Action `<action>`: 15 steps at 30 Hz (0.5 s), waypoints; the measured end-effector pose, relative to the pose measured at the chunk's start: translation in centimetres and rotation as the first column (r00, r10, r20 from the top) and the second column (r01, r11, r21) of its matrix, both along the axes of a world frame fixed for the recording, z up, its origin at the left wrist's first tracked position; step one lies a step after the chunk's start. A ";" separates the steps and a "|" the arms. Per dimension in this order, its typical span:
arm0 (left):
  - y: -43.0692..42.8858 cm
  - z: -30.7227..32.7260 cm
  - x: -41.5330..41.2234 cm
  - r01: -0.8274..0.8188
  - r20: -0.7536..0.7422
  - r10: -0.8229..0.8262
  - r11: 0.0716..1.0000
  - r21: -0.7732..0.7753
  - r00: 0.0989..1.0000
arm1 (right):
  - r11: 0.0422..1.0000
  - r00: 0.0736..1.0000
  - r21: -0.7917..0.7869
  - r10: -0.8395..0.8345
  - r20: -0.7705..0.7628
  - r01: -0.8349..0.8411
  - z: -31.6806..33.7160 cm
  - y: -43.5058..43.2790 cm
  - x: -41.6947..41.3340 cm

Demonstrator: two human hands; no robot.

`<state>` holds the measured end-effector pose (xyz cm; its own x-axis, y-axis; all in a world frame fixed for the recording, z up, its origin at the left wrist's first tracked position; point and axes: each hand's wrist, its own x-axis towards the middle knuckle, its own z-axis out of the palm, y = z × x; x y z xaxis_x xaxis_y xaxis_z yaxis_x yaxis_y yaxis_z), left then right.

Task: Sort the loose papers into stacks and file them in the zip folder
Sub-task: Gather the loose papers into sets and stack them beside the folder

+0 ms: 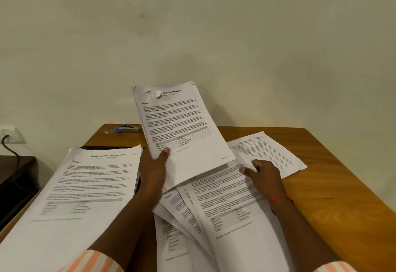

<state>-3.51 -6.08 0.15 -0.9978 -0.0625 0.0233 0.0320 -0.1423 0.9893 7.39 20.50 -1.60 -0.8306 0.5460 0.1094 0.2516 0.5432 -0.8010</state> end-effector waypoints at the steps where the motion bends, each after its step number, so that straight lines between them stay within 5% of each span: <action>1: 0.0 -0.1 -0.1 -0.004 0.001 0.004 1.000 0.006 1.000 | 1.000 1.000 0.007 -0.001 -0.012 0.001 0.0 0.1 0.0; 15: -0.7 -0.9 -1.2 -0.149 0.066 0.144 0.986 0.070 0.987 | 0.999 0.998 0.008 -0.036 -0.050 0.036 0.4 -0.1 0.1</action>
